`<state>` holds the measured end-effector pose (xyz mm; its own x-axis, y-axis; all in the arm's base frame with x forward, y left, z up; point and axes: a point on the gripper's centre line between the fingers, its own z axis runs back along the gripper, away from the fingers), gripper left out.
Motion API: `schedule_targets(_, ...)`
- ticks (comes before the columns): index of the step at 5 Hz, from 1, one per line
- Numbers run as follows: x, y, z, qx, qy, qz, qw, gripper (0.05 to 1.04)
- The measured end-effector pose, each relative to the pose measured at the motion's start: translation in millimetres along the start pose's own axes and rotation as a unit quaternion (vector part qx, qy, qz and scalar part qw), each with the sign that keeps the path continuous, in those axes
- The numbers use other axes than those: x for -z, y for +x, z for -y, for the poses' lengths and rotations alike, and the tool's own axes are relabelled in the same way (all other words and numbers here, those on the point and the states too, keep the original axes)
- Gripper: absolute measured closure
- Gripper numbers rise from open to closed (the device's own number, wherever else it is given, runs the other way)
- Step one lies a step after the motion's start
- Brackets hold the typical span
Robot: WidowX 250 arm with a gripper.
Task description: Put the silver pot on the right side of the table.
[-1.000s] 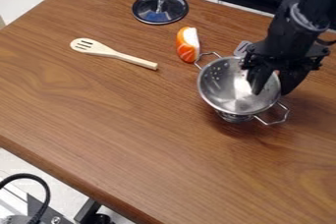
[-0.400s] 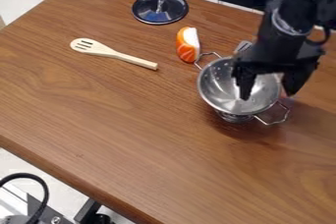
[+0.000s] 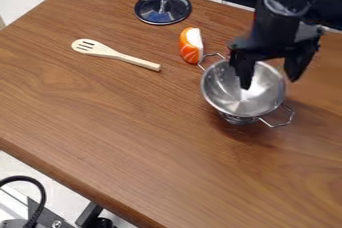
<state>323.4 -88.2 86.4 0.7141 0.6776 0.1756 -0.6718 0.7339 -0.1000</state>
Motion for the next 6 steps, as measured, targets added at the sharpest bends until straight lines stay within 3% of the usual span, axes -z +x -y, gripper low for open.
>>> schedule_targets(1, -2.9, 2.1, -7.9, -0.004, 0.010, -0.020, 0.9997, 0.083)
schedule_targets(2, -19.7, 15.3, -15.4, -0.002, -0.010, -0.013, 0.9999, 0.083)
schedule_targets(3, -16.6, 22.4, -31.4, 0.010, -0.010, -0.031, 0.9994, 0.083)
schedule_targets(4, -26.1, 32.1, -49.8, 0.029, -0.026, -0.039, 0.9985, 0.083)
schedule_targets(6, -33.1, 31.7, -106.2, 0.072, -0.027, -0.053, 0.9956, 0.083)
